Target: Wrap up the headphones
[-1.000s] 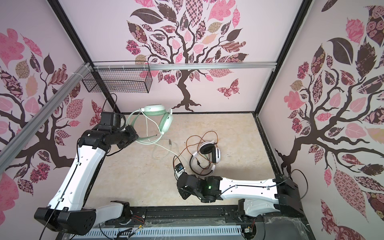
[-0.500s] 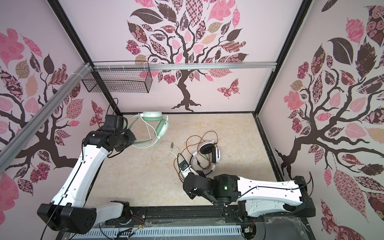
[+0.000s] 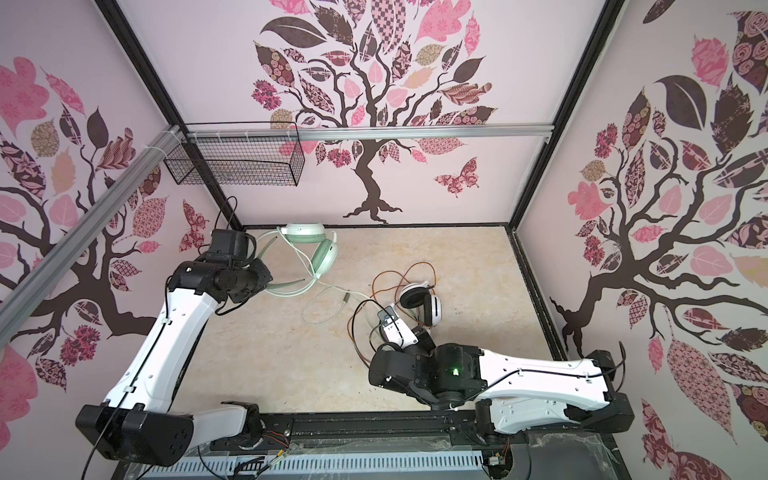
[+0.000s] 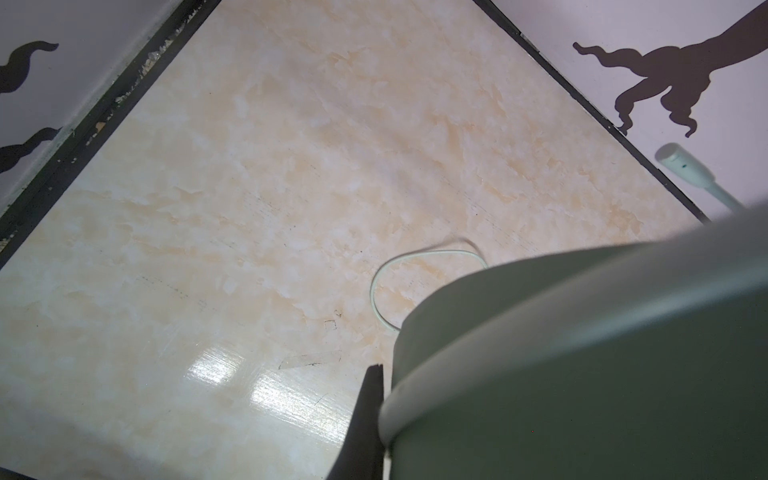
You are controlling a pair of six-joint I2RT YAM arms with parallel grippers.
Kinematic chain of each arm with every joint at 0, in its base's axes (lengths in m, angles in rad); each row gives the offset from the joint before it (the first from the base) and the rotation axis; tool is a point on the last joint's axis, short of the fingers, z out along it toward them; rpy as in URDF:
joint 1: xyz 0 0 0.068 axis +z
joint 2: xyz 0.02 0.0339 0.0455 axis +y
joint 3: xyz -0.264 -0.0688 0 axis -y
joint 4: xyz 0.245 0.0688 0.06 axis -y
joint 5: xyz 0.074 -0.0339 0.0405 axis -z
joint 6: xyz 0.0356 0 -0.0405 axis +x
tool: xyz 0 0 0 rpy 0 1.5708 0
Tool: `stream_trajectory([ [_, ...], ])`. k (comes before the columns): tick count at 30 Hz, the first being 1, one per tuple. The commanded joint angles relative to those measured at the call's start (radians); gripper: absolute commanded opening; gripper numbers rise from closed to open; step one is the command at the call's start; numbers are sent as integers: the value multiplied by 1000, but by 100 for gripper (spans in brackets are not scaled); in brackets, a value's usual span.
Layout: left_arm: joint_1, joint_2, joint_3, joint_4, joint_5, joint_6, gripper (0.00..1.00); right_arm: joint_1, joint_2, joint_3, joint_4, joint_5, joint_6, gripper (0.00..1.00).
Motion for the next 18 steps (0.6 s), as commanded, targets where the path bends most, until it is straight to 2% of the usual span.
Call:
stream_trajectory([
  [1,3,-8,-25,64,29,-17,0,4,34,76,-78,115,18,0],
  [4,2,2,-35,55,-32,-18,0,18,49,113,-50,89,-40,0],
  [9,2,56,-35,30,-79,-10,0,104,25,94,143,41,-285,0],
  [12,-12,84,-28,7,-98,2,0,112,68,140,157,45,-382,0],
  [18,-148,85,-39,-10,-242,38,0,113,138,224,261,98,-597,0],
])
